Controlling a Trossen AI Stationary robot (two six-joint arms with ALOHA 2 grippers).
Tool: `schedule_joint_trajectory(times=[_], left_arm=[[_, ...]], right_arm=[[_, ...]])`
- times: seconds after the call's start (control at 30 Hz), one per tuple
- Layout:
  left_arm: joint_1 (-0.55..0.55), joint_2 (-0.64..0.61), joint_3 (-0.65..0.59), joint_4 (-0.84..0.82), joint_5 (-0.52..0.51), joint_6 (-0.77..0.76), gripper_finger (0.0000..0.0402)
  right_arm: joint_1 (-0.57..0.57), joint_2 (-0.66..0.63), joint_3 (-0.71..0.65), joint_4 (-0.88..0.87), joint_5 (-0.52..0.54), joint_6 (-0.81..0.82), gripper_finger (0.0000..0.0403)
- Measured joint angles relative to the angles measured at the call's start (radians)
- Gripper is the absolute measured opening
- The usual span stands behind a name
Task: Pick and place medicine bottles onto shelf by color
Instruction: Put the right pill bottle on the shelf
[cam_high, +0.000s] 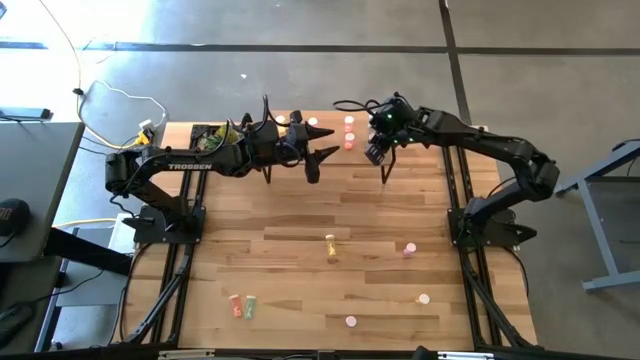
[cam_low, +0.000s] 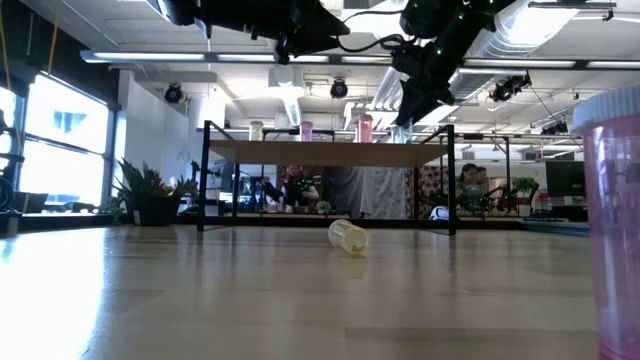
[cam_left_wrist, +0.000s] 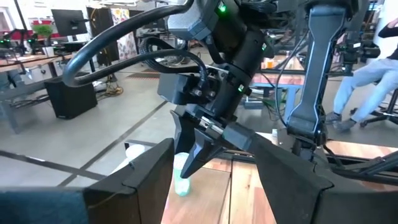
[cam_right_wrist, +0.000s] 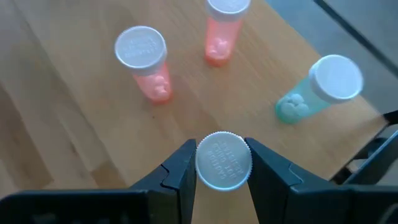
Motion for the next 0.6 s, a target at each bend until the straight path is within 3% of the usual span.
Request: schedule_joint_trajectory(times=[0.6], left_arm=[[0.000,0.000,0.000,0.000,-0.002,0.000,0.0216]], right_arm=[[0.000,0.002,0.001,0.001,-0.007,-0.003,0.0108]])
